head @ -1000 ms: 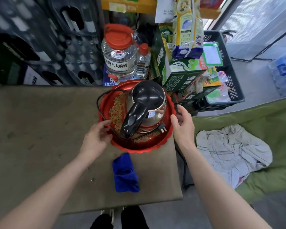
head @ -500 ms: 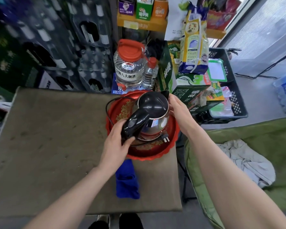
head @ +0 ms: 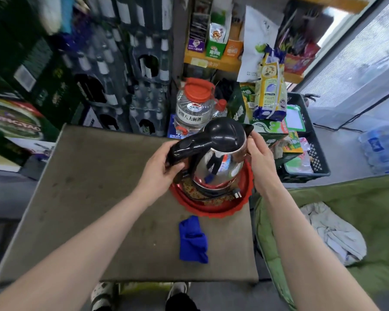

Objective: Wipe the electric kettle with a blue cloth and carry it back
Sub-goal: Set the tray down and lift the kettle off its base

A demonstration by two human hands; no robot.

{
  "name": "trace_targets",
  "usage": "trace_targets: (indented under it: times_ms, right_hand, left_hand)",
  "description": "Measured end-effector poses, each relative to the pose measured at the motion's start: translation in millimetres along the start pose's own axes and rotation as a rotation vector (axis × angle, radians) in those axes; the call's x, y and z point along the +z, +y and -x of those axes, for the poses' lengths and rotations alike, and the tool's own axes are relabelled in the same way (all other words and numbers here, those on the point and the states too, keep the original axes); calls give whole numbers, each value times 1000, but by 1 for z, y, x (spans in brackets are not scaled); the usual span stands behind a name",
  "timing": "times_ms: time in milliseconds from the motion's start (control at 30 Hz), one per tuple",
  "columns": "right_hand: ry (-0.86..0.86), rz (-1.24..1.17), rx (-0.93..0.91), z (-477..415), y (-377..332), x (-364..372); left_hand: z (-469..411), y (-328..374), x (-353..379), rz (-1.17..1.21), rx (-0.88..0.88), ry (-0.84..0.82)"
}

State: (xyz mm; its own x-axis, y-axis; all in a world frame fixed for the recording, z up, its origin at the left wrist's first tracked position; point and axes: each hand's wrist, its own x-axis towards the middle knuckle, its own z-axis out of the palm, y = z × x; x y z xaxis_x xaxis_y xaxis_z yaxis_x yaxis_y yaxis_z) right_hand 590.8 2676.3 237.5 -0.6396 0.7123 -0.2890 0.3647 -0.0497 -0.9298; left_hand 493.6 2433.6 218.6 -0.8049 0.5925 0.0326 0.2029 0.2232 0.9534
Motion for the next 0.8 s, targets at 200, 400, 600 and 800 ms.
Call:
trace_targets:
  times_ms: [200, 400, 600, 800]
  right_hand:
    - [16, -27, -17, 78, 2, 100]
    - [-36, -4, 51, 122, 36, 190]
    - [-61, 16, 69, 117, 56, 227]
    - [-57, 38, 47, 76, 74, 247]
  left_hand:
    - [34, -38, -112, -13, -29, -116]
    - [68, -100, -188, -100, -63, -142]
    - [67, -145, -205, -103, -88, -67]
    - [36, -166, -203, -118, -74, -37]
